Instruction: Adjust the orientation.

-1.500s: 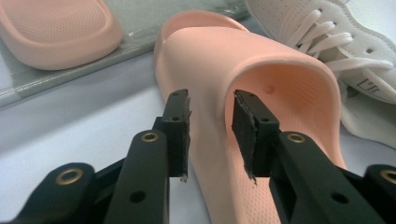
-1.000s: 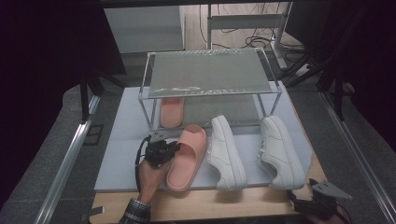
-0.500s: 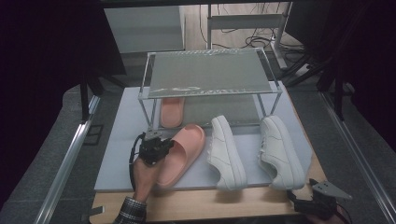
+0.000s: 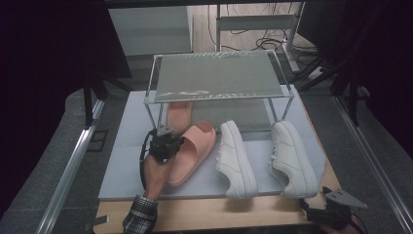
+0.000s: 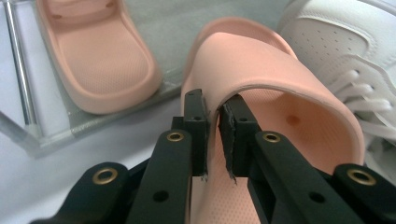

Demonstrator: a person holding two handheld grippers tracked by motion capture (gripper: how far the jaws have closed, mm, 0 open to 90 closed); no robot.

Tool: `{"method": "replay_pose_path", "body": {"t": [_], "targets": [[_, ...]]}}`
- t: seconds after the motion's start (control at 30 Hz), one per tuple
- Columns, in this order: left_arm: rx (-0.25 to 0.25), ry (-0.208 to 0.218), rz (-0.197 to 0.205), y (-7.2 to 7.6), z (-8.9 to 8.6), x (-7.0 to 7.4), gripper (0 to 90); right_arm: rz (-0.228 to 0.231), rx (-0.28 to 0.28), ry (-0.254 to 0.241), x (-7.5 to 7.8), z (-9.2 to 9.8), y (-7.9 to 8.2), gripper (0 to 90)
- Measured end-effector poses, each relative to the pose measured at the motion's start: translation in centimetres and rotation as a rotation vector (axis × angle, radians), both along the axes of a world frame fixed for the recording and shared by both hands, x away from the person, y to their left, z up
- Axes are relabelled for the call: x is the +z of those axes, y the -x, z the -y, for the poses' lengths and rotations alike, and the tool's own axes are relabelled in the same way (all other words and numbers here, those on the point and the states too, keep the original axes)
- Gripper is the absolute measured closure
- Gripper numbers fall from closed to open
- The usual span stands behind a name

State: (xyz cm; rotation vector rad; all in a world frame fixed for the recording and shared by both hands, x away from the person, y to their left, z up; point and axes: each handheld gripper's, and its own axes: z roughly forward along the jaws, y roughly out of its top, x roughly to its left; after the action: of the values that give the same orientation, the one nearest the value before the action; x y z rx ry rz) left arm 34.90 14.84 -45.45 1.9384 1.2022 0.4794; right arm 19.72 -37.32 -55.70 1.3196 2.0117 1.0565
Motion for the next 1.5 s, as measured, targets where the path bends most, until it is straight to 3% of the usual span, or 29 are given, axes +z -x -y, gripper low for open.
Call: {"method": "replay_pose_path", "body": {"t": [0.6,0.97,1.23,1.33,1.43,1.5], "targets": [[0.065,-0.009,-0.005,-3.8,1.6,-0.8,81.4,0.001,0.001,0.000,0.0,0.0,0.0,0.0],[0.126,0.026,-0.007,-5.8,2.9,-1.2,81.2,0.001,0.004,0.000,0.0,0.0,0.0,0.0],[0.184,0.043,0.022,-7.1,3.7,-1.4,80.9,0.000,0.005,0.000,0.0,0.0,0.0,0.0],[0.197,0.033,0.031,-7.4,4.1,-1.7,80.7,0.000,0.005,0.000,0.0,0.0,0.0,0.0],[0.219,-0.006,0.029,-7.6,4.5,-2.2,80.6,0.000,0.007,0.001,0.0,0.0,0.1,0.0],[0.233,0.007,0.027,-7.6,4.2,-2.5,81.3,-0.001,0.007,0.000,0.0,0.0,0.1,0.0]]}}
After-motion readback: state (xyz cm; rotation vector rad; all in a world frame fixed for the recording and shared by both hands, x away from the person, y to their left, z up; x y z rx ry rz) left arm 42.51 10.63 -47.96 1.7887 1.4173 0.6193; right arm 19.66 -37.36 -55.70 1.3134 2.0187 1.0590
